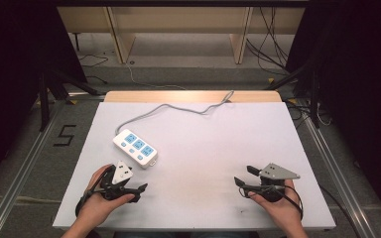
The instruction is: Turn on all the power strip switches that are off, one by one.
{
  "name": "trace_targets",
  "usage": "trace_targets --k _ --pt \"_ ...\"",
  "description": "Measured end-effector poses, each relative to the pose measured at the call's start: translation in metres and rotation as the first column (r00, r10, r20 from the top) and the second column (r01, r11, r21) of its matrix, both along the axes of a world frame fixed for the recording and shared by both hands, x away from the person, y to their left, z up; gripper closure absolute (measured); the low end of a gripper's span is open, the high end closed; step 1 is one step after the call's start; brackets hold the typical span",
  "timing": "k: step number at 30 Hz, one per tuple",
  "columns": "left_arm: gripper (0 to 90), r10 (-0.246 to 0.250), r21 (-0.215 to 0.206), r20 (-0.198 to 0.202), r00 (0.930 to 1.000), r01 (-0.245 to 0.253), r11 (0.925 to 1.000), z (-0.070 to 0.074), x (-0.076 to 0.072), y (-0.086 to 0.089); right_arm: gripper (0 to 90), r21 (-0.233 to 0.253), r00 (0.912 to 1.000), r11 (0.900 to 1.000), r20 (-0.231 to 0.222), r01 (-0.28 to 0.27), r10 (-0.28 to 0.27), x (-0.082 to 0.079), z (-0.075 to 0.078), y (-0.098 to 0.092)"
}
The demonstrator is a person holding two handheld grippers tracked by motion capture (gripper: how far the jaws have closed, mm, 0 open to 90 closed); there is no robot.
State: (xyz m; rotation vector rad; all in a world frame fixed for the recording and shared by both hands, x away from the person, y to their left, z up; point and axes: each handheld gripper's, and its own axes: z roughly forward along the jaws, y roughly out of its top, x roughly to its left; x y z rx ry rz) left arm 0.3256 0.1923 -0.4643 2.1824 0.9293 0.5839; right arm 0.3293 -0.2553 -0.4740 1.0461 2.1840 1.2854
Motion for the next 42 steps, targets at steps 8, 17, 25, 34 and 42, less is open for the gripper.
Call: trace_targets --k 8,17,25,34,42 --pt "38.7 0.026 0.018 0.011 0.9996 -0.026 0.9995 0.002 -0.001 0.002 36.0 0.002 1.0000 1.000 0.002 0.006 -0.006 0.000 0.000 -0.001" --pt "89.7 0.091 0.021 0.005 0.9958 -0.091 0.9956 0.009 0.000 0.010 36.0 0.001 1.0000 1.000 0.000 0.005 -0.005 0.001 0.000 -0.001" --pt "89.7 0.121 0.030 -0.013 0.9926 -0.120 0.9923 0.017 0.009 0.012 36.0 0.001 0.9999 1.000 -0.008 0.006 -0.006 0.001 -0.002 0.001" --pt "89.8 0.192 0.005 -0.029 0.9809 -0.192 0.9814 0.028 0.028 0.022 36.0 -0.005 0.9999 1.000 -0.014 0.007 -0.007 0.001 -0.003 0.003" --pt "89.8 0.232 0.016 -0.037 0.9720 -0.232 0.9726 0.031 0.047 0.031 36.0 -0.006 1.0000 1.000 -0.008 0.006 -0.006 0.001 -0.002 0.003"
